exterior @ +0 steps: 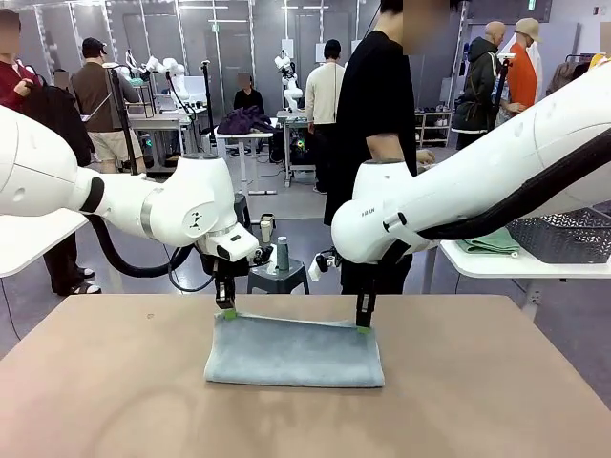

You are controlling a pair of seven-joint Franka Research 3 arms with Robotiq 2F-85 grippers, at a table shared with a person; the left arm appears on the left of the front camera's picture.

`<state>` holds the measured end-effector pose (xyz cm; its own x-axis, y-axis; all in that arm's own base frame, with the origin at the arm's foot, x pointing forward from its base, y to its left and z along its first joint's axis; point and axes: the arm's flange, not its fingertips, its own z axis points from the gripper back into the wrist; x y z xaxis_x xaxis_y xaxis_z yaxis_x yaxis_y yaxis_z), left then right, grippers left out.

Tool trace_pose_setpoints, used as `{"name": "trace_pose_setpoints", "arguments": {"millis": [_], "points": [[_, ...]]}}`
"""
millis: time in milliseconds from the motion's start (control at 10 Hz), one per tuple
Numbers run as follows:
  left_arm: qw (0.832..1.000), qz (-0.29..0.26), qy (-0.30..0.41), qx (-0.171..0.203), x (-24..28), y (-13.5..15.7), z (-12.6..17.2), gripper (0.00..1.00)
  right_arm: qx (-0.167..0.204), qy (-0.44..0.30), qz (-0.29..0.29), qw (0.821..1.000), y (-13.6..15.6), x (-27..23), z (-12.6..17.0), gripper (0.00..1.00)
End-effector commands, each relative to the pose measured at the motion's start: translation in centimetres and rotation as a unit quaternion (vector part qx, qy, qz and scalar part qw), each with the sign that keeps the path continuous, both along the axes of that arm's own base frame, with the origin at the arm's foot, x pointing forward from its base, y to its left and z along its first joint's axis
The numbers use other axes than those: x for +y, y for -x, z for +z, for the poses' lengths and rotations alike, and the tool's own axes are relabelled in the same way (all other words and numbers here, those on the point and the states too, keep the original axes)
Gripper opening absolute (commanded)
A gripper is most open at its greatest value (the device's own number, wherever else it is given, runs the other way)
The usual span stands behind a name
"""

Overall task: Fold the towels and place them in the basket.
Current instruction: When a person lays out a Towel with hook on the table, fold it in half twice.

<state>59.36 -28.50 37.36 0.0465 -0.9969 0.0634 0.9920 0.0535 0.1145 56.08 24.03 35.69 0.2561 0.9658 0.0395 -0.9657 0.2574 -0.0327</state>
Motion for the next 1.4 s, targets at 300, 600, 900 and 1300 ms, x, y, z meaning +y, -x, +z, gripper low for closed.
{"name": "trace_pose_setpoints", "arguments": {"millis": [300,600,900,1300], "points": [[0.999,-0.020,0.041,-0.029,1.3,1.9,-0.1,0.97,-0.028,-0.011,0.003,1.000,0.8,-0.6,-0.7,1.00],[0.998,-0.017,0.052,-0.027,2.6,3.8,0.3,1.00,-0.040,-0.009,-0.001,0.999,2.0,-1.1,-0.3,0.95],[0.997,0.013,0.069,-0.012,3.2,5.5,0.6,1.00,-0.031,-0.007,-0.023,0.999,2.9,-1.5,-0.1,1.00],[0.999,0.016,0.048,-0.013,2.2,4.3,0.4,1.00,-0.025,-0.004,-0.006,1.000,2.0,-1.2,-0.2,1.00]]}}
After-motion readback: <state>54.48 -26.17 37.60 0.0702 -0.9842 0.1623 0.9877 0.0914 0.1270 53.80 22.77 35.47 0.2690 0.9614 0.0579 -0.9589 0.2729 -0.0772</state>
